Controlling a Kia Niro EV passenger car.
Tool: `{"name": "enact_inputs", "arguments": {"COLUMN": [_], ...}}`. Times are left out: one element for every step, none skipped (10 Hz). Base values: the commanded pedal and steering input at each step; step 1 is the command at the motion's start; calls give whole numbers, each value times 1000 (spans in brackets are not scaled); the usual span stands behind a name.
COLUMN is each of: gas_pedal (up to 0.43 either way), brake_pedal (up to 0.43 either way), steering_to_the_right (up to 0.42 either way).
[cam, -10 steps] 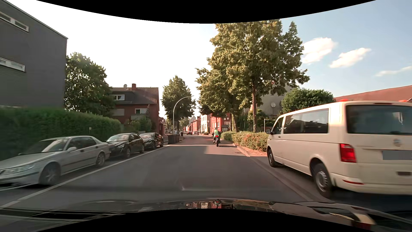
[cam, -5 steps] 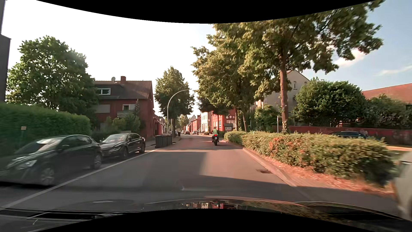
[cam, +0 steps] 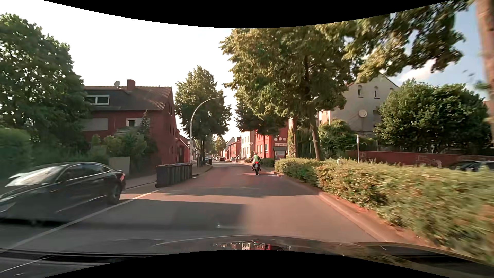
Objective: Follow the waypoints while adhering to traffic rules and regulations
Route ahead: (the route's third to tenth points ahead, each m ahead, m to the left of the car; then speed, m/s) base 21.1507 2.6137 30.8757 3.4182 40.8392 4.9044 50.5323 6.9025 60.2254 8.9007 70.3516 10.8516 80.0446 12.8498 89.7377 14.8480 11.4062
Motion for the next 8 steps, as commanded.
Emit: {"name": "enact_inputs", "arguments": {"gas_pedal": [157, 157, 157, 157, 157, 157, 157, 157], "brake_pedal": [0, 0, 0, 0, 0, 0, 0, 0], "steering_to_the_right": [-4, -5, -6, -11, -20, -21, -21, -21]}}
